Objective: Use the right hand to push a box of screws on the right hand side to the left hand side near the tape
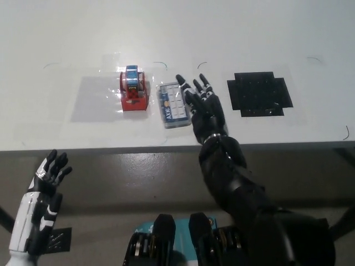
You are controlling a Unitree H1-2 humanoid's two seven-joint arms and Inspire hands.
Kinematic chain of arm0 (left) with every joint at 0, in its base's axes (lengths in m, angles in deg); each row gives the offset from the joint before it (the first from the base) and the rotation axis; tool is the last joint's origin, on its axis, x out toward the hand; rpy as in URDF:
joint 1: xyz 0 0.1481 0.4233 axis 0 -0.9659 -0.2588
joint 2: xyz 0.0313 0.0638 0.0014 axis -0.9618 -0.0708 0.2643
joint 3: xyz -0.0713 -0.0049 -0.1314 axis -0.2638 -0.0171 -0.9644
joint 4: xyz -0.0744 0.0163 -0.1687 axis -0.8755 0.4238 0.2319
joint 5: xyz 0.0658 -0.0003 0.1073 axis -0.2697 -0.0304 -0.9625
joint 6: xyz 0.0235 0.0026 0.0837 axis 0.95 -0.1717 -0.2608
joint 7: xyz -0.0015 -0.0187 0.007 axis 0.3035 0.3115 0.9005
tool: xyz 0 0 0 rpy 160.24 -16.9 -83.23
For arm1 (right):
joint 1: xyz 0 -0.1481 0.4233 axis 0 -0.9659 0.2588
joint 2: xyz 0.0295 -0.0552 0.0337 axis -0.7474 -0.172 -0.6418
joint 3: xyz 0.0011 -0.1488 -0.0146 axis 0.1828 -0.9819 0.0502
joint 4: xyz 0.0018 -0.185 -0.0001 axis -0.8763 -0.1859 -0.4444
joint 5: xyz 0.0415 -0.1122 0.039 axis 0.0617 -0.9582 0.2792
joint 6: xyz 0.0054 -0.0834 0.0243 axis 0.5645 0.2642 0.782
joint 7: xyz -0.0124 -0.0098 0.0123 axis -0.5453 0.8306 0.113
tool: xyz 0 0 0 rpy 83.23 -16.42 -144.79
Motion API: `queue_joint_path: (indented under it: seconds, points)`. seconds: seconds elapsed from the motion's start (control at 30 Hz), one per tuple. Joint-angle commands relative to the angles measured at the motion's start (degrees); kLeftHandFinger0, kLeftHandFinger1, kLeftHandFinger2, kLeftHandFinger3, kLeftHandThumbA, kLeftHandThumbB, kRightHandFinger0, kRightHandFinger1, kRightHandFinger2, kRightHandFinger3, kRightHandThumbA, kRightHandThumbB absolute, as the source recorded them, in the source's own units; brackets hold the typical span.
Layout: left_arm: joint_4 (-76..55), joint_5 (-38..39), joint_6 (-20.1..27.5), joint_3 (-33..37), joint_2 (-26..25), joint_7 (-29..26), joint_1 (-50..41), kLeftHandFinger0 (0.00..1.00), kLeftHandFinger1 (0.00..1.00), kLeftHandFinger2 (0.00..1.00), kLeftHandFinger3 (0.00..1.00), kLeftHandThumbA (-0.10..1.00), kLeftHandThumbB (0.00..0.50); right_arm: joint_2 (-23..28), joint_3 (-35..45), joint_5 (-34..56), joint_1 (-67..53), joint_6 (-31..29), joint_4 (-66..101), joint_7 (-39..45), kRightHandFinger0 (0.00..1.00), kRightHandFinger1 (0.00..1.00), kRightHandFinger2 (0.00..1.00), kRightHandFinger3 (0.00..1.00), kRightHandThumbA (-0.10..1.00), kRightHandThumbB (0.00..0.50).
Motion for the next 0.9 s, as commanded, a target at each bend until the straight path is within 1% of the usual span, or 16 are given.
queue_joint_path:
  seconds: [0.0,0.07,0.17,0.23,0.33,0.37,0.4,0.43,0.53,0.6,0.63,0.67,0.73,0.8,0.83,0.87]
  points:
    - [-1.9,1.2,1.1,-0.4,-1.1,0.7,1.0,1.0,1.0,1.0,1.0,0.82,0.136,-1.8,-4.1,-3.9,1.1,0.8,-0.9,-3.2,1.0,1.0,1.0,1.0,1.0,0.32]
    - [-2.0,1.2,1.0,-0.3,-1.0,0.6,1.1,1.0,1.0,1.0,1.0,0.82,0.138,-2.3,-4.8,-3.6,0.5,0.6,-0.9,-2.5,1.0,1.0,1.0,1.0,1.0,0.31]
    - [-2.1,1.8,0.9,-0.3,-1.1,0.8,1.3,1.0,1.0,1.0,1.0,0.81,0.13,-2.8,-5.0,-3.1,0.6,1.1,-0.9,-2.5,1.0,1.0,1.0,1.0,1.0,0.32]
    - [-2.2,1.6,1.0,-0.4,-1.2,0.7,1.4,1.0,1.0,1.0,1.0,0.81,0.127,-3.1,-5.0,-2.8,0.8,1.4,-0.8,-2.8,1.0,1.0,1.0,1.0,1.0,0.312]
    - [-2.3,1.3,1.0,-0.5,-1.4,0.7,1.4,1.0,1.0,1.0,1.0,0.81,0.121,-3.7,-2.7,-0.2,1.5,1.6,-0.7,-2.4,1.0,1.0,1.0,1.0,1.0,0.312]
    - [-2.3,1.4,1.0,-0.4,-1.4,0.7,1.5,1.0,1.0,1.0,1.0,0.81,0.12,-3.9,-2.0,0.6,1.7,1.6,-0.6,-2.4,1.0,1.0,1.0,1.0,1.0,0.316]
    - [-1.9,1.7,1.6,-0.4,-1.4,0.9,1.7,1.0,1.0,1.0,1.0,0.81,0.118,-4.1,-1.1,1.3,2.1,2.0,-0.6,-2.6,1.0,1.0,1.0,1.0,1.0,0.332]
    - [-1.9,1.8,1.6,-0.4,-1.4,0.9,1.8,1.0,1.0,1.0,1.0,0.81,0.118,-4.2,-0.8,1.4,2.2,1.9,-0.6,-2.6,1.0,1.0,1.0,1.0,1.0,0.327]
    - [-2.1,1.9,0.9,-0.4,-1.3,0.8,1.9,1.0,1.0,1.0,1.0,0.8,0.137,-4.8,2.4,3.9,2.8,2.8,-0.6,-2.1,1.0,1.0,1.0,1.0,1.0,0.344]
    - [-2.0,1.8,1.0,-0.5,-1.3,0.8,1.9,1.0,1.0,1.0,1.0,0.8,0.136,-5.3,4.7,5.5,3.2,2.7,-0.6,-2.2,1.0,1.0,1.0,1.0,1.0,0.328]
    - [-2.0,1.8,1.2,-0.5,-1.3,0.8,1.9,1.0,1.0,1.0,1.0,0.81,0.138,-5.6,5.7,6.1,3.5,3.2,-0.7,-2.9,1.0,1.0,1.0,1.0,1.0,0.336]
    - [-2.0,1.8,1.3,-0.4,-1.4,0.9,1.9,1.0,1.0,1.0,1.0,0.81,0.128,-5.8,6.5,6.5,3.5,3.2,-0.7,-3.0,1.0,1.0,1.0,1.0,1.0,0.333]
    - [-2.4,1.7,0.5,-0.5,-1.3,0.7,1.9,1.0,1.0,1.0,1.0,0.81,0.136,-6.0,7.4,6.8,3.6,3.7,-0.8,-3.2,1.0,1.0,1.0,1.0,1.0,0.332]
    - [-2.4,2.2,0.5,-0.5,-1.4,0.8,2.0,1.0,1.0,1.0,1.0,0.8,0.126,-6.1,8.1,7.1,3.6,3.8,-0.8,-3.1,1.0,1.0,1.0,1.0,1.0,0.324]
    - [-2.3,2.2,0.6,-0.5,-1.5,0.8,2.0,1.0,1.0,1.0,1.0,0.79,0.12,-6.2,8.6,7.2,3.7,3.3,-0.8,-3.7,1.0,1.0,1.0,1.0,1.0,0.305]
    - [-2.4,2.1,0.4,-0.5,-1.4,0.7,2.0,1.0,1.0,1.0,1.0,0.79,0.129,-6.1,8.5,7.1,3.7,3.0,-0.7,-4.1,1.0,1.0,1.0,1.0,1.0,0.293]
